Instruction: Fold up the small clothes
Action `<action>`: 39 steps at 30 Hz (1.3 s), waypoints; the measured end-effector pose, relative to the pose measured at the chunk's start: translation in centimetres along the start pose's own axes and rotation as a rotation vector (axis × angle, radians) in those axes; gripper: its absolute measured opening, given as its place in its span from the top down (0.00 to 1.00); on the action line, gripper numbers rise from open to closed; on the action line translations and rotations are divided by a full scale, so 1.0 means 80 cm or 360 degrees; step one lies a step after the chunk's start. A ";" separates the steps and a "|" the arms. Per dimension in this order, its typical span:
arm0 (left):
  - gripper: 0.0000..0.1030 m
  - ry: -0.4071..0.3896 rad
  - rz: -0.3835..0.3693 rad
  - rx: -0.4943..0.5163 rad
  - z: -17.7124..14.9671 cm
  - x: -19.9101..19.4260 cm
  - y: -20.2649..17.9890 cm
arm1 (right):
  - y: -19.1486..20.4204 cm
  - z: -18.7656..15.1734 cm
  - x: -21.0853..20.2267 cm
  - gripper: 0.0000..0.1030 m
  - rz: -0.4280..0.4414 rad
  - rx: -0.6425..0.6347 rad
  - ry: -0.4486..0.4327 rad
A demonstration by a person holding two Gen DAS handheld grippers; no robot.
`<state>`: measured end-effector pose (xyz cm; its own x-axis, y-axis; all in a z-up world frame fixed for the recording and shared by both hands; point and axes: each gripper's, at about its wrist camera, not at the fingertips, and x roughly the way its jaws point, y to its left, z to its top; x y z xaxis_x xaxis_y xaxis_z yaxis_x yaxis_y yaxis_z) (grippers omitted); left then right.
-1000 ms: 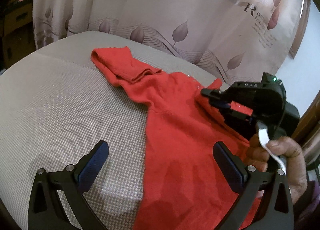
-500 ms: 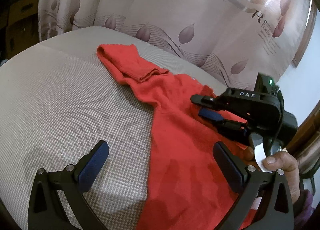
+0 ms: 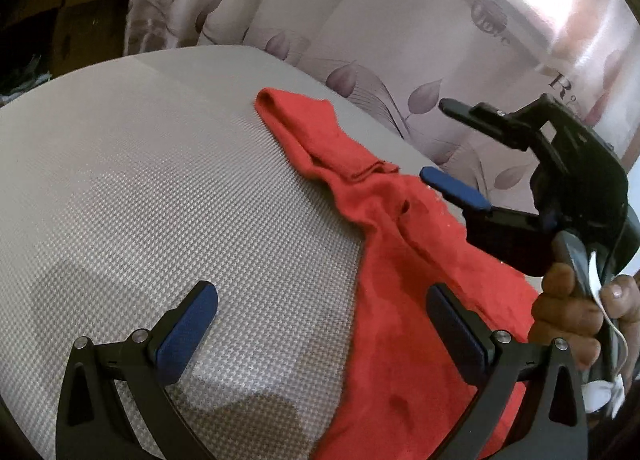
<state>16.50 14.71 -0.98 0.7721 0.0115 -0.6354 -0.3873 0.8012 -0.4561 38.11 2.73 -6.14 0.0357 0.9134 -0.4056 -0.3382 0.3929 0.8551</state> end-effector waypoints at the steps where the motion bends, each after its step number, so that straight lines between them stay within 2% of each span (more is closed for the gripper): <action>1: 0.00 0.0013 -0.0028 0.0019 0.002 0.001 -0.001 | 0.003 -0.002 -0.002 0.50 -0.0001 -0.0012 -0.0006; 5: 0.00 0.0016 -0.0102 0.0296 0.035 -0.004 -0.020 | 0.004 -0.030 -0.025 0.50 -0.0044 -0.0058 -0.0066; 6: 0.00 0.0025 -0.0199 0.0317 0.056 -0.008 -0.021 | -0.003 -0.038 -0.035 0.50 -0.0034 -0.0043 -0.0081; 9: 0.00 0.0125 -0.0410 0.0307 0.108 0.002 -0.016 | -0.029 -0.063 -0.069 0.49 -0.0011 0.0031 -0.0152; 12: 0.00 0.0243 -0.0450 0.0194 0.162 0.036 0.001 | -0.054 -0.086 -0.098 0.49 -0.0016 0.0093 -0.0200; 16: 0.03 0.0421 -0.0431 0.0045 0.196 0.085 0.026 | -0.073 -0.104 -0.120 0.49 -0.0018 0.0131 -0.0233; 18: 0.09 0.0524 -0.0477 -0.0031 0.201 0.109 0.036 | -0.080 -0.110 -0.128 0.48 -0.0029 0.0145 -0.0244; 20: 0.17 0.0596 -0.0452 -0.0010 0.199 0.127 0.034 | -0.089 -0.109 -0.130 0.47 -0.0034 0.0171 -0.0255; 23: 0.23 0.0711 -0.0537 -0.0012 0.191 0.143 0.028 | -0.105 -0.112 -0.135 0.47 -0.0026 0.0214 -0.0266; 26: 0.23 0.0763 -0.0561 -0.0018 0.188 0.153 0.023 | -0.111 -0.112 -0.136 0.46 -0.0020 0.0230 -0.0275; 29: 0.23 0.0824 -0.0635 -0.0081 0.183 0.165 0.023 | -0.113 -0.113 -0.136 0.46 -0.0012 0.0229 -0.0285; 33: 0.23 0.0908 -0.0642 -0.0141 0.176 0.183 0.028 | -0.114 -0.118 -0.139 0.46 -0.0005 0.0228 -0.0293; 37: 0.23 0.0900 -0.0660 -0.0176 0.173 0.185 0.030 | -0.114 -0.119 -0.139 0.46 0.0000 0.0230 -0.0298; 38: 0.25 0.0874 -0.0670 -0.0186 0.172 0.184 0.030 | -0.113 -0.119 -0.139 0.46 -0.0001 0.0229 -0.0300; 39: 0.32 0.0828 -0.0671 -0.0204 0.172 0.182 0.031 | -0.113 -0.119 -0.139 0.46 -0.0003 0.0228 -0.0299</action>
<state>33.69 25.07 -2.77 0.5398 -0.6010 -0.5894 -0.1878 0.5965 -0.7803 31.84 -11.98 -12.46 0.2153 0.9112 -0.3511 -0.2016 0.3933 0.8970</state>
